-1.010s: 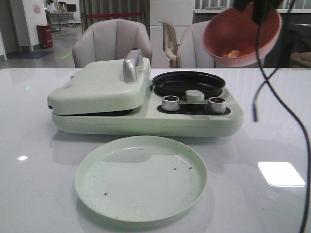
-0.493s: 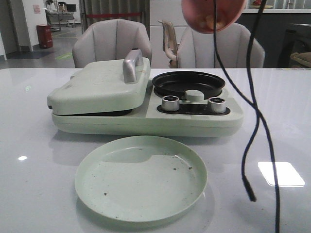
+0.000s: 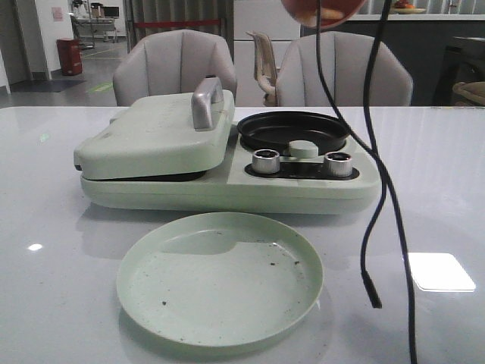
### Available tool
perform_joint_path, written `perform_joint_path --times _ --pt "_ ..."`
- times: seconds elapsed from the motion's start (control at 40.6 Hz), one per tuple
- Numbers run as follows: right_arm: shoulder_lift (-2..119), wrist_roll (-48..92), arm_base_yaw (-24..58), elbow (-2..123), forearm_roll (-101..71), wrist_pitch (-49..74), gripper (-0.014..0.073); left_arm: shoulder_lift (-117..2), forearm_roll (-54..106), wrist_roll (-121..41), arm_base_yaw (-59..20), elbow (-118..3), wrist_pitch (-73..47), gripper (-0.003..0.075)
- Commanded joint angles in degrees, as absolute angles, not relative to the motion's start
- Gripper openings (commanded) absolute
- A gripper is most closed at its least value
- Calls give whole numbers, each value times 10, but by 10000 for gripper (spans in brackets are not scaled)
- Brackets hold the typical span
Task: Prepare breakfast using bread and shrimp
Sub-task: 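Tilt the pink bowl over the black pan to pour the shrimp, then carry the pink bowl back and set it on the table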
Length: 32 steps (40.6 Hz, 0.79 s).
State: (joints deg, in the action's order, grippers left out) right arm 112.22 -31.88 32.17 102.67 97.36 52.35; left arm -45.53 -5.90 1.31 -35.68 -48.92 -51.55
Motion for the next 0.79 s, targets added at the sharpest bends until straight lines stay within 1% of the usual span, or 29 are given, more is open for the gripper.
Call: perform_joint_path --times 0.0,0.222,0.493,0.616,0.764 --pt "1086 -314 321 1066 1031 539 44 -451 -65 19 -361 -504 -485 99" --pt "1086 -290 321 1072 1031 524 44 -451 -65 19 -361 -504 -489 99" --pt "1086 -296 321 1072 1027 525 44 -451 -68 19 -361 -504 -491 99" --pt "1085 -307 321 1072 963 539 44 -451 -79 19 -361 -504 -491 99" --pt "1065 -290 311 1071 807 573 43 -451 -80 19 -361 -504 -491 99"
